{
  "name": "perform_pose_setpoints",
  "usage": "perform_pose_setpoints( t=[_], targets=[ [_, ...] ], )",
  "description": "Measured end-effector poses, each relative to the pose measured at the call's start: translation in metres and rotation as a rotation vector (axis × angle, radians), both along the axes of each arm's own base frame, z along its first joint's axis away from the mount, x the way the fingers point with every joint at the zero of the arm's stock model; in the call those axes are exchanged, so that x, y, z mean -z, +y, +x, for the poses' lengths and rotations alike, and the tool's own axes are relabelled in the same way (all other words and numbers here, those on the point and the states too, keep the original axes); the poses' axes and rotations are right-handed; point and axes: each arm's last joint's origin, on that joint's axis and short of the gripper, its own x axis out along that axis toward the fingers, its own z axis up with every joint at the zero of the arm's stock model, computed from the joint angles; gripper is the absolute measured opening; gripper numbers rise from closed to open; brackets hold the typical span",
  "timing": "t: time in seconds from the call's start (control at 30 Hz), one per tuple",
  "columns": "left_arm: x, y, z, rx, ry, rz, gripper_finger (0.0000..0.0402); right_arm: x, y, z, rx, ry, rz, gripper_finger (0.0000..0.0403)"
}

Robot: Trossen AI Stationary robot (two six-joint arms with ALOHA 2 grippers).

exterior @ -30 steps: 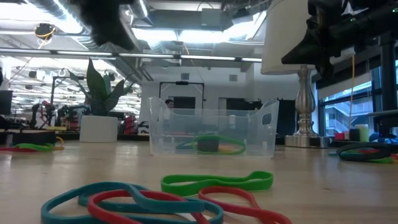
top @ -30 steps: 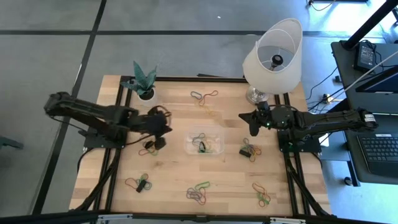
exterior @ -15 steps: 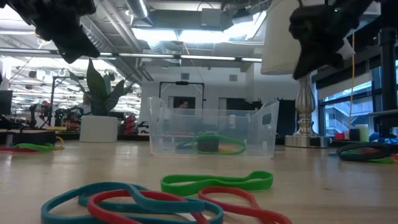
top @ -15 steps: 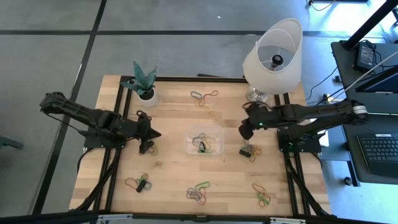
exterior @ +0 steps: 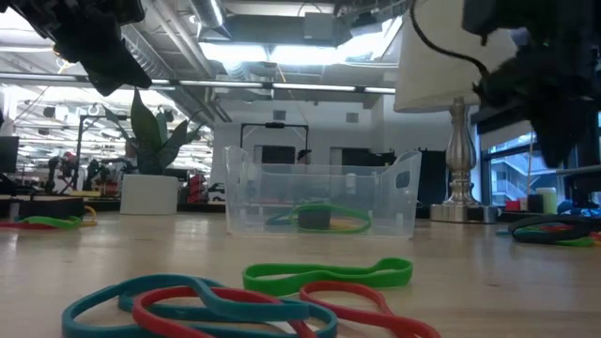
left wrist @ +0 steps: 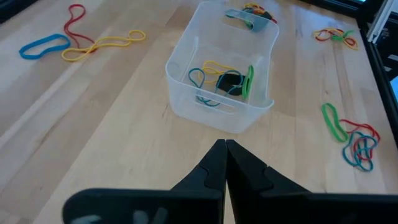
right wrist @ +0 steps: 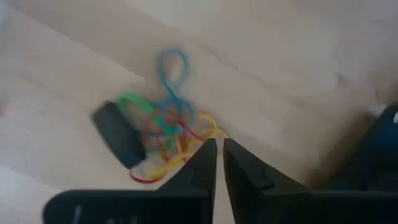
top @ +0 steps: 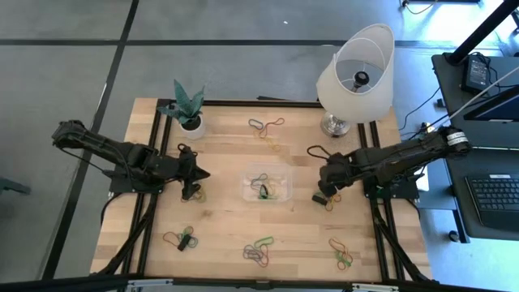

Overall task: Pick and place rubber bands into bin
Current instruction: Put the yellow rubber band into the transparent bin

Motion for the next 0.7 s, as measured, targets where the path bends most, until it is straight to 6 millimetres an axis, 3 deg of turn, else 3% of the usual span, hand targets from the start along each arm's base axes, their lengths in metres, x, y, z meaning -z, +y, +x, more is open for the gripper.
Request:
perform_pose_setpoints(
  t=[0.23, 0.7],
  targets=[
    [0.0, 0.0, 0.0, -0.002, 0.0, 0.001, 0.0003, 0.033, 0.008, -0.013, 0.06, 0.027, 0.04, 0.0071],
    [0.001, 0.0, 0.0, 0.002, 0.009, 0.001, 0.0003, 0.059, 0.009, -0.02, 0.104, -0.007, 0.051, 0.0092]
  ],
)
